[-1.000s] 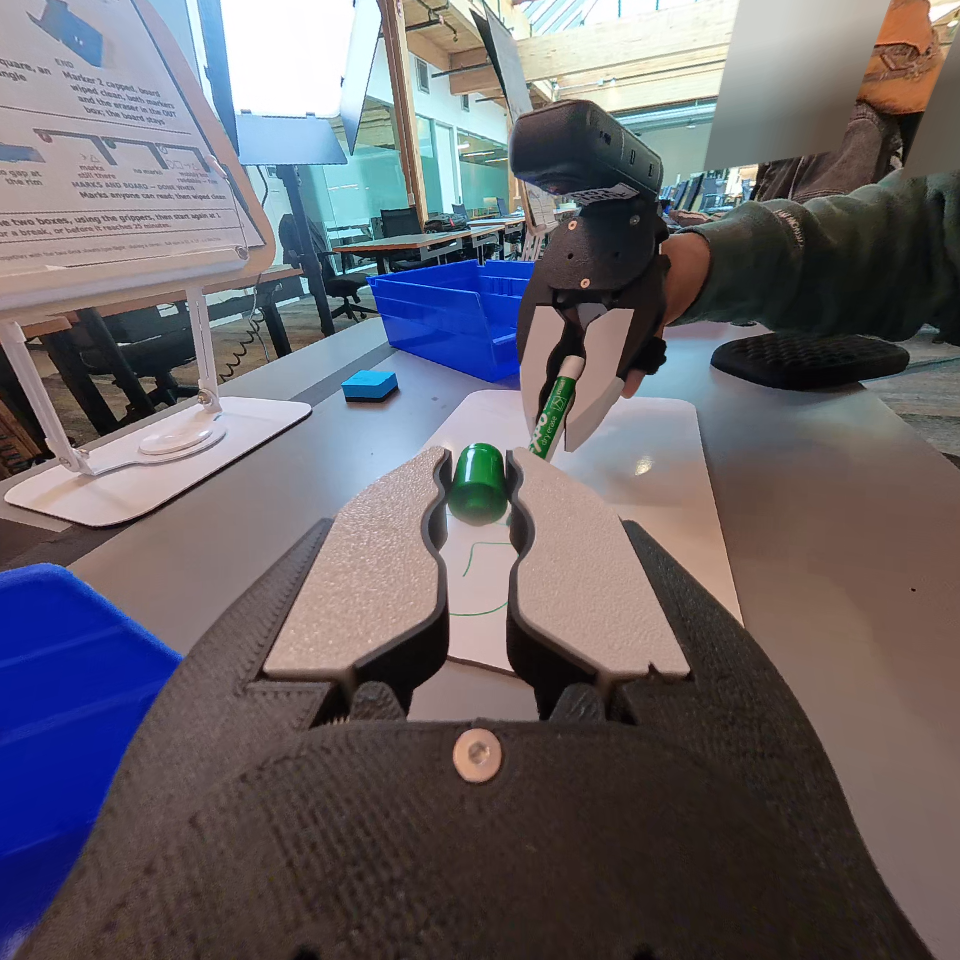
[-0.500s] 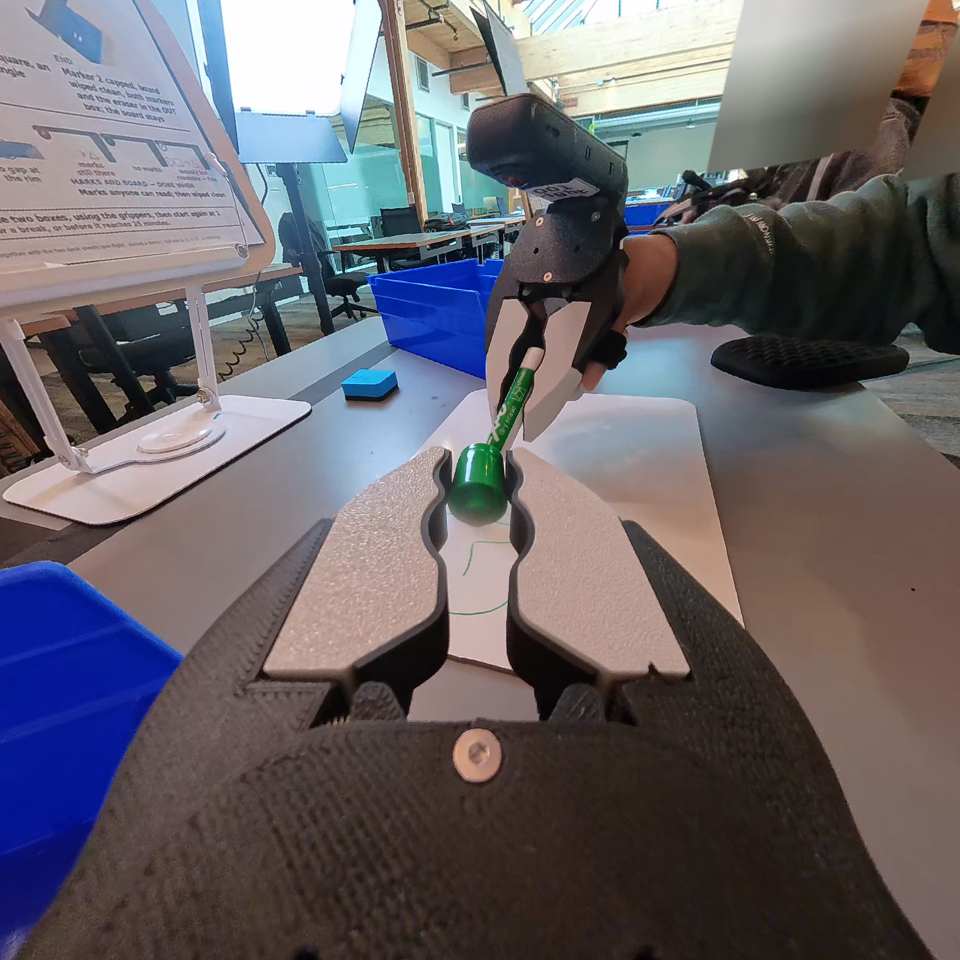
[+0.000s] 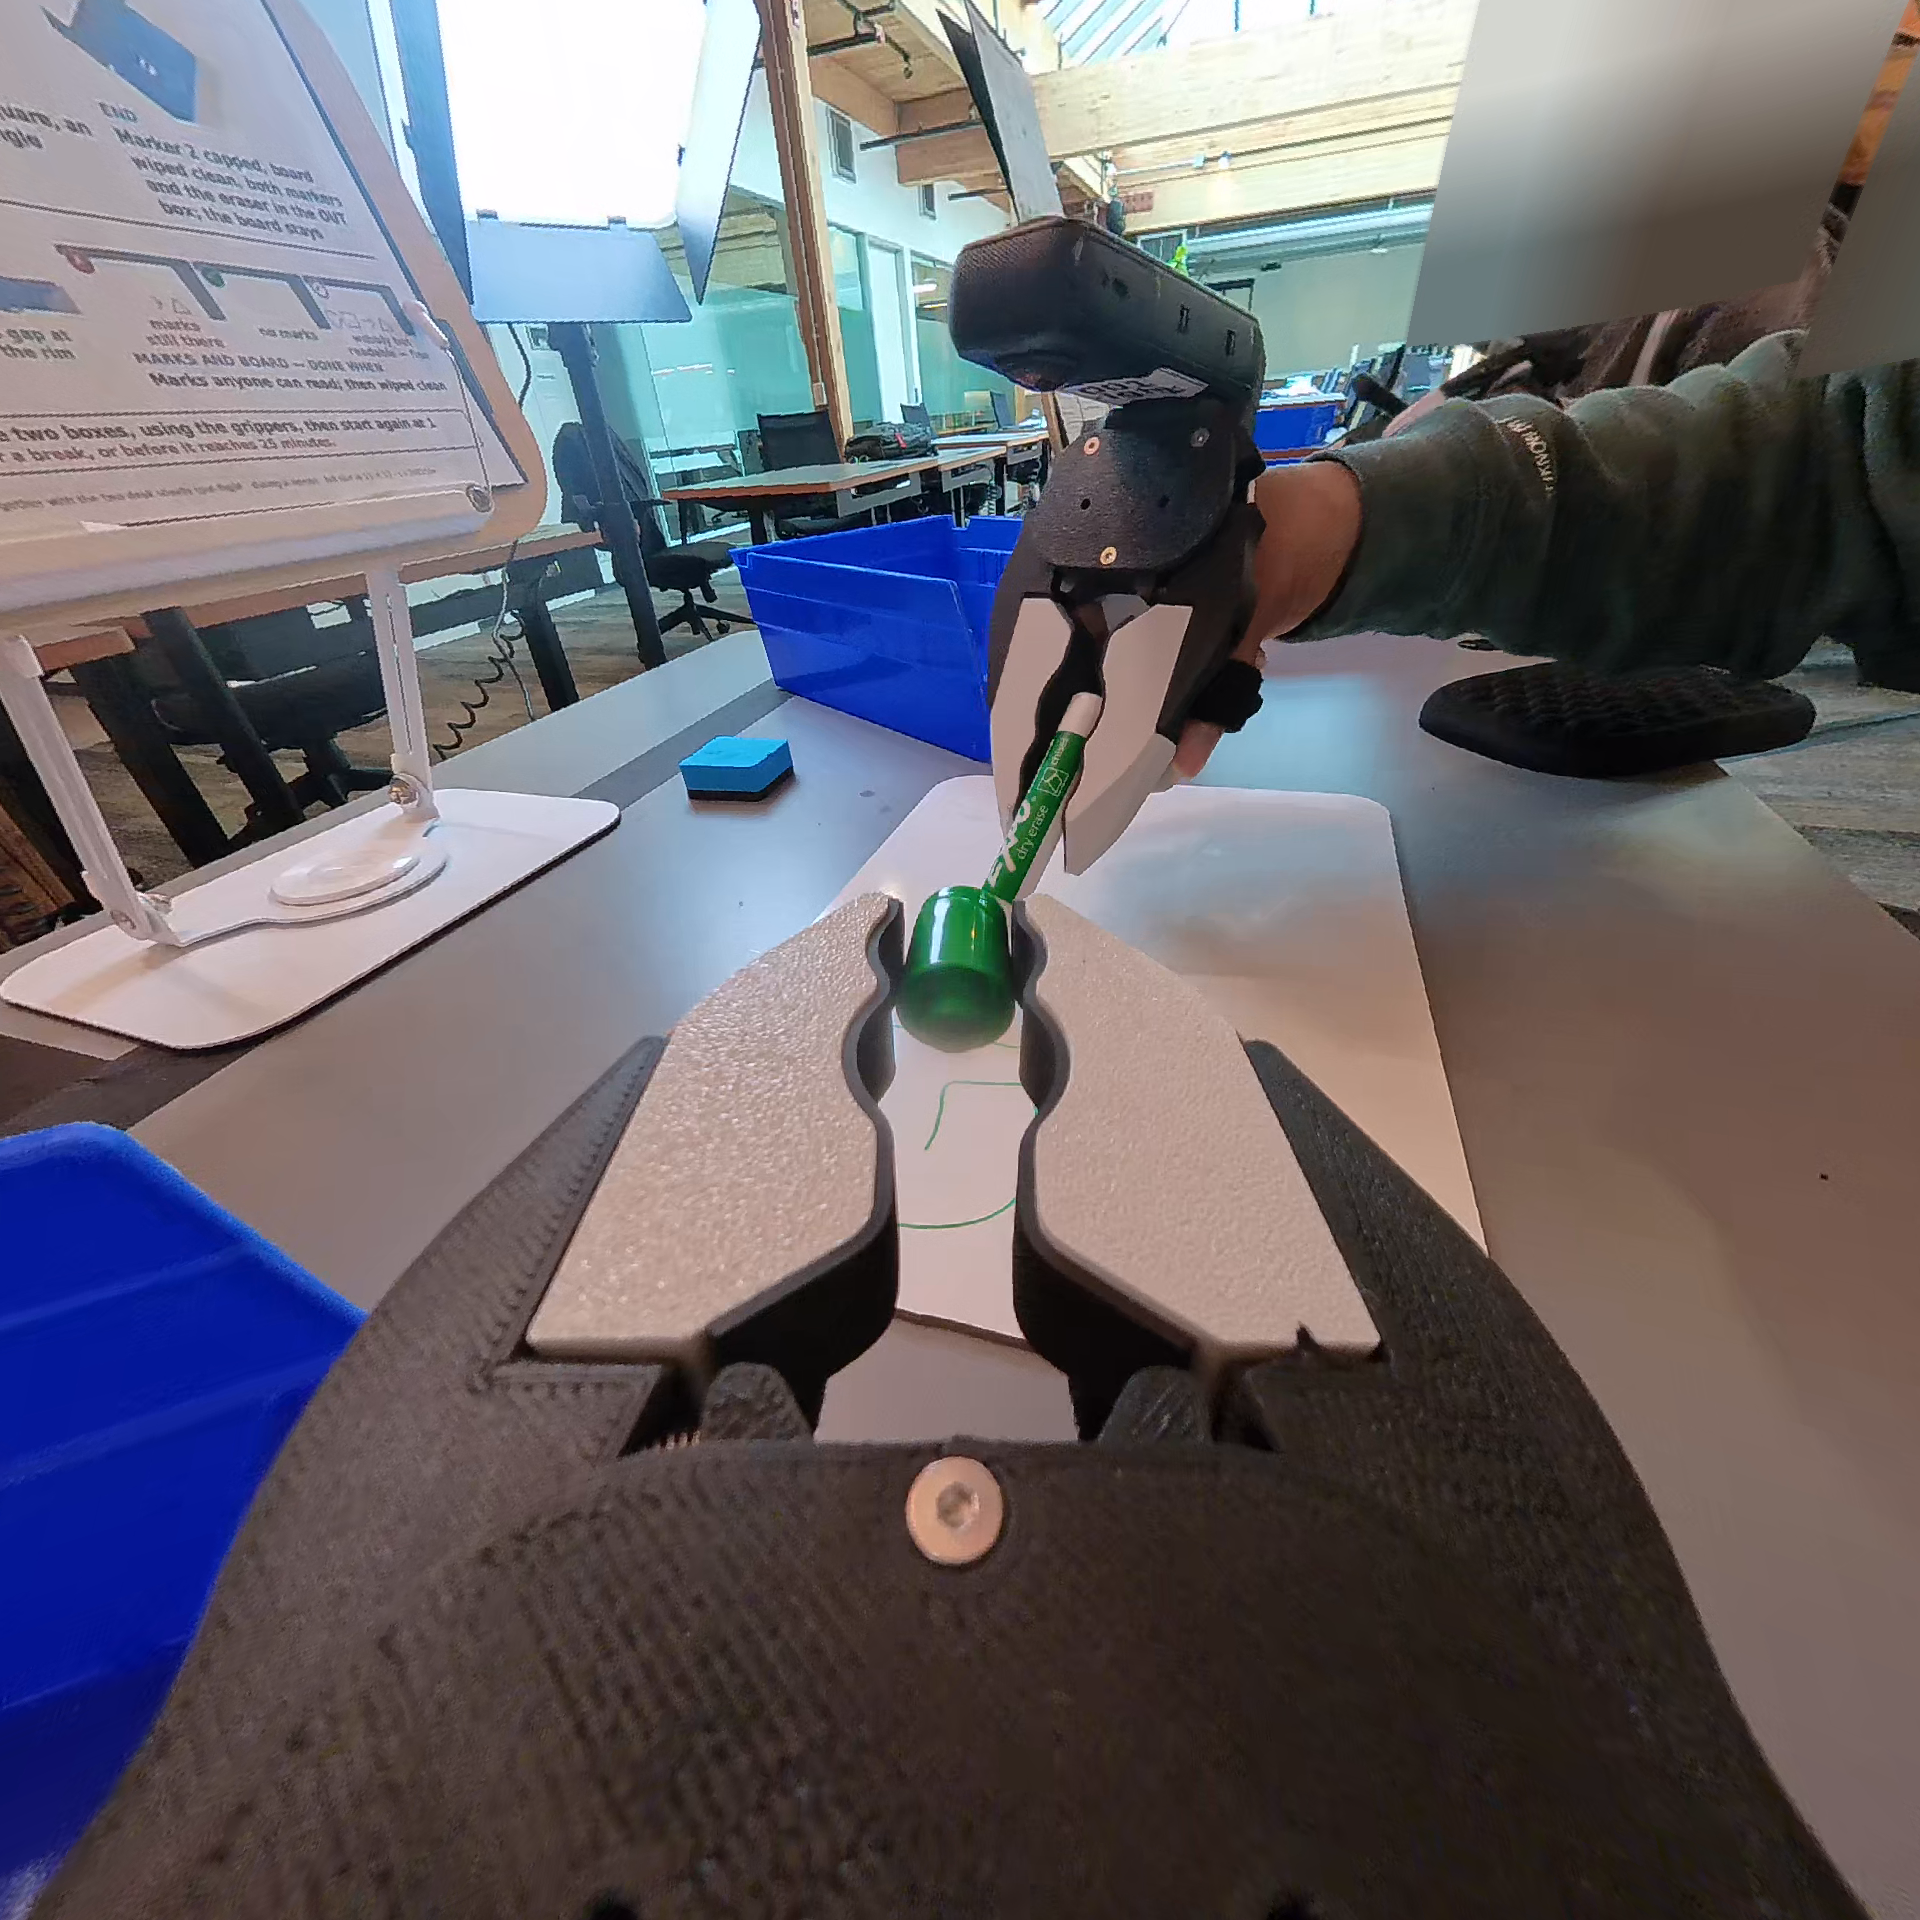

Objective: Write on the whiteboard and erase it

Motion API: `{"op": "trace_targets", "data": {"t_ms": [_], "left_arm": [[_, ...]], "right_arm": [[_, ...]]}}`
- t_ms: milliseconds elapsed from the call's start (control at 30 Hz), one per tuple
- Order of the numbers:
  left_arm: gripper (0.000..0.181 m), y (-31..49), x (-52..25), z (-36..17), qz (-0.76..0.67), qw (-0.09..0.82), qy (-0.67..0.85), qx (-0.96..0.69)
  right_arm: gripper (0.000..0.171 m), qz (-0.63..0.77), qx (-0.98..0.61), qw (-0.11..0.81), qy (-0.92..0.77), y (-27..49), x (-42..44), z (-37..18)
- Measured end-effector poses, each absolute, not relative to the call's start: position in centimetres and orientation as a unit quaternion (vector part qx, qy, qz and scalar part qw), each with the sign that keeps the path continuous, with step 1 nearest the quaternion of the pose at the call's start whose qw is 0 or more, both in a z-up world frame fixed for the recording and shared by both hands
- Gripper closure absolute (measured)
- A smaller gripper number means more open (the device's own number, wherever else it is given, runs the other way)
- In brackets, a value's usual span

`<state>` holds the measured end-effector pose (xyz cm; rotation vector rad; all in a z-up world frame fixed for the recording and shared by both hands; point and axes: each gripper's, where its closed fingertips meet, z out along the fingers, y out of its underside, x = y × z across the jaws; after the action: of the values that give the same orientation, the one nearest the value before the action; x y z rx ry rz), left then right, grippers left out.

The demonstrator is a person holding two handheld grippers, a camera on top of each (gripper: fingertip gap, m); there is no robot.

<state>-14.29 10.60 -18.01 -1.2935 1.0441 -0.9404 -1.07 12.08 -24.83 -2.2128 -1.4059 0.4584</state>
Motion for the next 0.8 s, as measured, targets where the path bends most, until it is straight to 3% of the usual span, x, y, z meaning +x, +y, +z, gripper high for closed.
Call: {"op": "trace_targets", "data": {"t_ms": [800], "left_arm": [[0.162,10.6,-14.3,-18.0,-0.402,0.577,0.447,-0.553]], "right_arm": [[0.152,0.155,-0.824,0.250,-0.484,15.1,0.5,-24.7]]}}
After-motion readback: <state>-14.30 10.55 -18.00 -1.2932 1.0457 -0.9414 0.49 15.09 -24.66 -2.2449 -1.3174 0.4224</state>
